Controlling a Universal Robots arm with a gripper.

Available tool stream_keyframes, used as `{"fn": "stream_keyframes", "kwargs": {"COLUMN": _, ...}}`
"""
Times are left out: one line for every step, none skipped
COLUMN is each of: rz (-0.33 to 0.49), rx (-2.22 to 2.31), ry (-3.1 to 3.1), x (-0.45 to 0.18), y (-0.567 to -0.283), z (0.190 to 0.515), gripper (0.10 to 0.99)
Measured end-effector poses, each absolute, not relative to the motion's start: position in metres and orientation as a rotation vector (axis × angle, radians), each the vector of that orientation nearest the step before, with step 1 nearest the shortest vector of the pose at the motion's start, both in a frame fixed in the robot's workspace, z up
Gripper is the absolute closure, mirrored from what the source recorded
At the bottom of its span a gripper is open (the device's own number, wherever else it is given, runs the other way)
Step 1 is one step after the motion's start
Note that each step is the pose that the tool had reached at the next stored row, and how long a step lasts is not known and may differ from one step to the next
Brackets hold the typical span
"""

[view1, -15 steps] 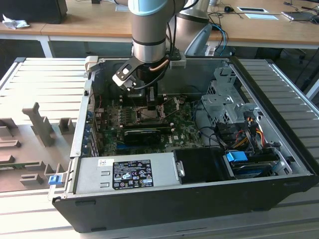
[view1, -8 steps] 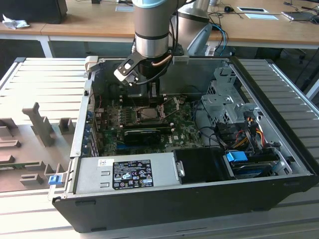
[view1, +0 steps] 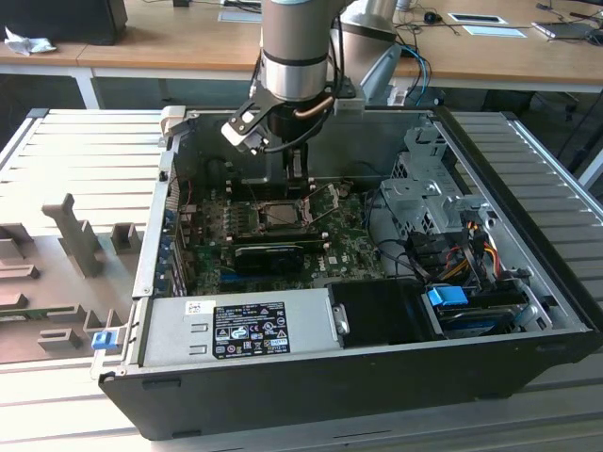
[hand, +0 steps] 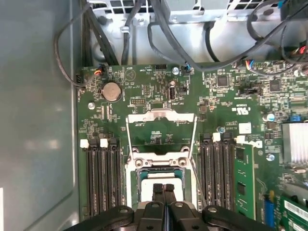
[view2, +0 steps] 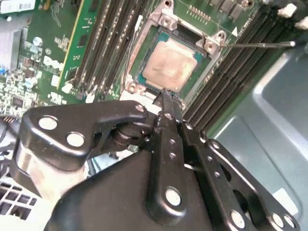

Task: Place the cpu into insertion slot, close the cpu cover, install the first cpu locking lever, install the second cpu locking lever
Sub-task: 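Close the cpu cover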

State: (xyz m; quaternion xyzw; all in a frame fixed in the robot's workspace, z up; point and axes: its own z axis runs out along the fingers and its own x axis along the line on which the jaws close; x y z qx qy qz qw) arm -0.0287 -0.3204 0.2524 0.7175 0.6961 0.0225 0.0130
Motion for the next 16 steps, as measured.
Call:
{"fn": "stream_keyframes", "kwargs": {"rz": 0.070, "rx": 2.236, "ry": 2.169, "x": -0.029, "y": -0.320, "z": 0.256, "gripper": 0.980}}
{"fn": "stream_keyframes", "kwargs": {"rz": 0.070, "rx": 2.235, "ry": 2.169, "x": -0.028, "y": -0.320, "z": 0.257, "gripper": 0.980}}
{"fn": "stream_keyframes", "kwargs": {"rz": 0.070, "rx": 2.235, "ry": 2.170, "x": -0.027, "y": -0.320, "z": 0.257, "gripper": 0.980}}
{"fn": "stream_keyframes", "kwargs": {"rz": 0.070, "rx": 2.234, "ry": 2.171, "x": -0.026, "y": -0.320, "z": 0.257, "gripper": 0.980}}
{"fn": "stream_keyframes", "kwargs": {"rz": 0.070, "rx": 2.230, "ry": 2.175, "x": -0.023, "y": -0.320, "z": 0.257, "gripper": 0.980}}
{"fn": "stream_keyframes", "kwargs": {"rz": 0.070, "rx": 2.226, "ry": 2.179, "x": -0.020, "y": -0.320, "z": 0.257, "gripper": 0.980}}
{"fn": "stream_keyframes", "kwargs": {"rz": 0.070, "rx": 2.219, "ry": 2.187, "x": -0.015, "y": -0.320, "z": 0.257, "gripper": 0.980}}
{"fn": "stream_keyframes", "kwargs": {"rz": 0.070, "rx": 2.218, "ry": 2.188, "x": -0.012, "y": -0.320, "z": 0.257, "gripper": 0.980}}
{"fn": "stream_keyframes", "kwargs": {"rz": 0.069, "rx": 2.218, "ry": 2.188, "x": -0.012, "y": -0.320, "z": 0.257, "gripper": 0.980}}
{"fn": "stream_keyframes", "kwargs": {"rz": 0.069, "rx": 2.218, "ry": 2.188, "x": -0.012, "y": -0.320, "z": 0.258, "gripper": 0.980}}
{"fn": "stream_keyframes", "kwargs": {"rz": 0.070, "rx": 2.218, "ry": 2.188, "x": -0.012, "y": -0.320, "z": 0.260, "gripper": 0.980}}
{"fn": "stream_keyframes", "kwargs": {"rz": 0.070, "rx": 2.218, "ry": 2.188, "x": -0.012, "y": -0.320, "z": 0.260, "gripper": 0.980}}
{"fn": "stream_keyframes", "kwargs": {"rz": 0.070, "rx": 2.218, "ry": 2.188, "x": -0.012, "y": -0.320, "z": 0.260, "gripper": 0.980}}
{"fn": "stream_keyframes", "kwargs": {"rz": 0.070, "rx": 2.218, "ry": 2.188, "x": -0.010, "y": -0.320, "z": 0.260, "gripper": 0.980}}
{"fn": "stream_keyframes", "kwargs": {"rz": 0.070, "rx": 2.217, "ry": 2.189, "x": -0.008, "y": -0.320, "z": 0.260, "gripper": 0.980}}
{"fn": "stream_keyframes", "kwargs": {"rz": 0.070, "rx": 2.217, "ry": 2.189, "x": -0.005, "y": -0.320, "z": 0.260, "gripper": 0.980}}
